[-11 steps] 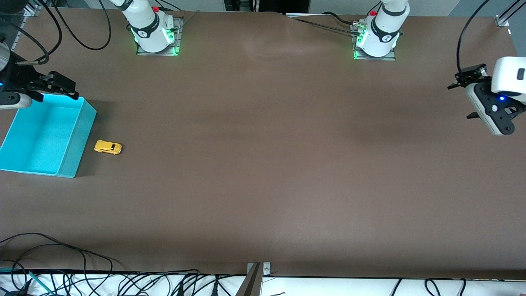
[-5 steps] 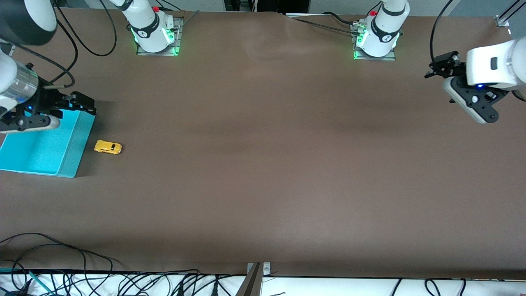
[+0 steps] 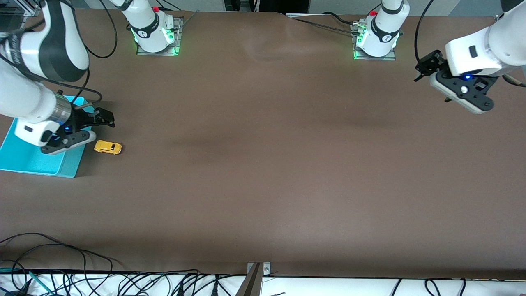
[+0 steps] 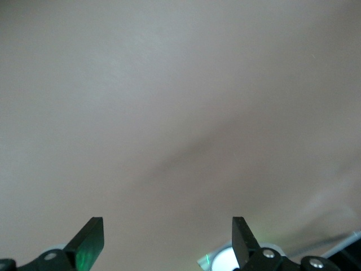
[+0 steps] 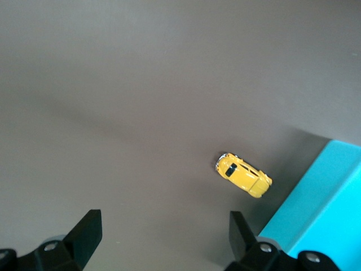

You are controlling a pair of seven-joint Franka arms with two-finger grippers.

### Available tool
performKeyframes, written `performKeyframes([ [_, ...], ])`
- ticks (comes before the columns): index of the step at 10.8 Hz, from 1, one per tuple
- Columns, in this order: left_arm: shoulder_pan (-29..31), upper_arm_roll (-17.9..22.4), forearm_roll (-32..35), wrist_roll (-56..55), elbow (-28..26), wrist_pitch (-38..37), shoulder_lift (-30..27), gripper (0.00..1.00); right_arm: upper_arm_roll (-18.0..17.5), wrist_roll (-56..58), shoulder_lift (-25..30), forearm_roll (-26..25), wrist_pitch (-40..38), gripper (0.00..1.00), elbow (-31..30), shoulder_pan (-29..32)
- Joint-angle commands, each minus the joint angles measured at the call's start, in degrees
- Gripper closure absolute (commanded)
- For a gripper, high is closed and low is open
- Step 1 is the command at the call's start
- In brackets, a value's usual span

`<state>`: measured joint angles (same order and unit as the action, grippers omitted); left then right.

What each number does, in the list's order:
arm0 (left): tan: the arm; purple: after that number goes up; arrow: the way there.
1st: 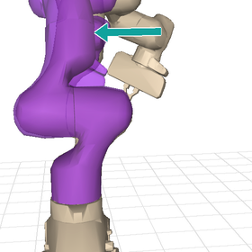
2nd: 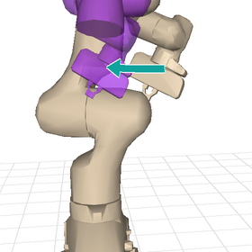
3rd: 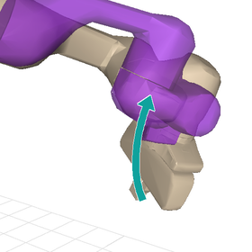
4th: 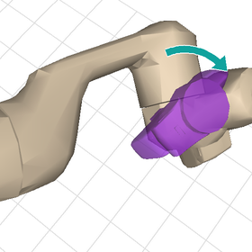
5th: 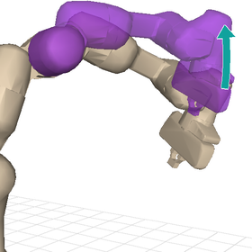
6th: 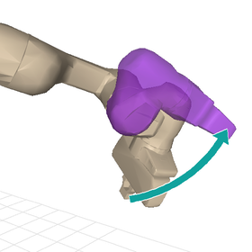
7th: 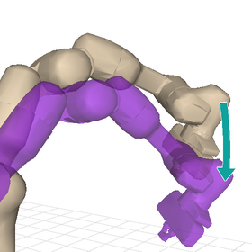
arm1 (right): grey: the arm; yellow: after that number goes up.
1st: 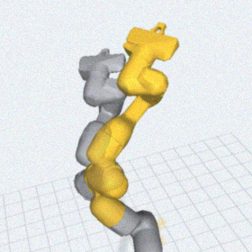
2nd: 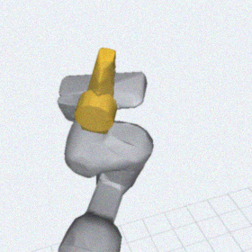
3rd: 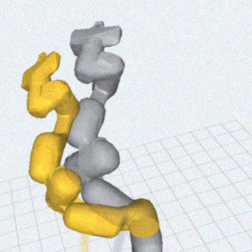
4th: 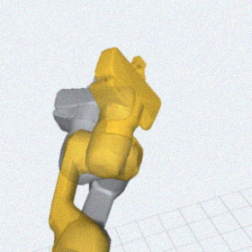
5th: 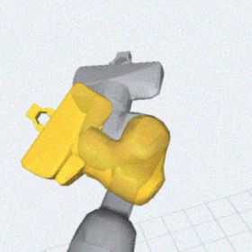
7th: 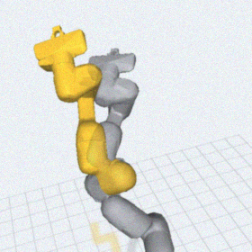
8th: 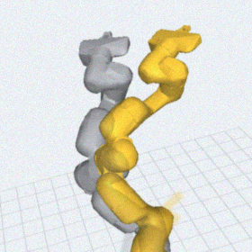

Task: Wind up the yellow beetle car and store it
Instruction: 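Reach the right gripper to the car beside the blue box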

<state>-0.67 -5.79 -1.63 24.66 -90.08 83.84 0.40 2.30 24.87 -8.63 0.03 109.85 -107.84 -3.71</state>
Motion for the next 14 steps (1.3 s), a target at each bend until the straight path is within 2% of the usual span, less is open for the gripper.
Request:
performKeyframes([
  [1, -0.73, 3.50, -0.84, -8.08, -7.03, 6.07, -3.56, 0.00, -0.98, 12.86, 1.69, -1.08, 7.72, 0.00, -7.98, 2.82],
  [2, -0.82, 3.50, -0.75, -17.19, -9.30, 5.63, -6.35, 0.00, -2.03, 18.58, 1.51, -1.52, 10.01, 0.00, -9.91, 4.66],
  [3, -0.73, 3.42, -0.75, -21.80, -9.76, 5.63, -7.25, 0.00, -2.91, 24.90, 1.16, -2.05, 12.56, 0.00, -11.94, 6.50],
  [6, -0.12, 3.50, -0.05, -22.20, -8.36, 6.77, -7.00, 0.00, -3.61, 43.98, -1.64, -2.23, 22.92, 0.00, -17.22, 10.63],
  [9, -0.12, 3.42, 0.57, -22.46, -5.72, 5.29, -5.85, 0.00, -4.06, 61.92, -8.58, -2.14, 34.09, 0.00, -17.32, 14.25],
  [14, 2.26, 3.24, 0.57, -24.04, -5.63, 1.32, -5.76, 0.00, -4.15, 67.84, -14.65, -2.05, 41.05, 0.00, -17.40, 15.39],
])
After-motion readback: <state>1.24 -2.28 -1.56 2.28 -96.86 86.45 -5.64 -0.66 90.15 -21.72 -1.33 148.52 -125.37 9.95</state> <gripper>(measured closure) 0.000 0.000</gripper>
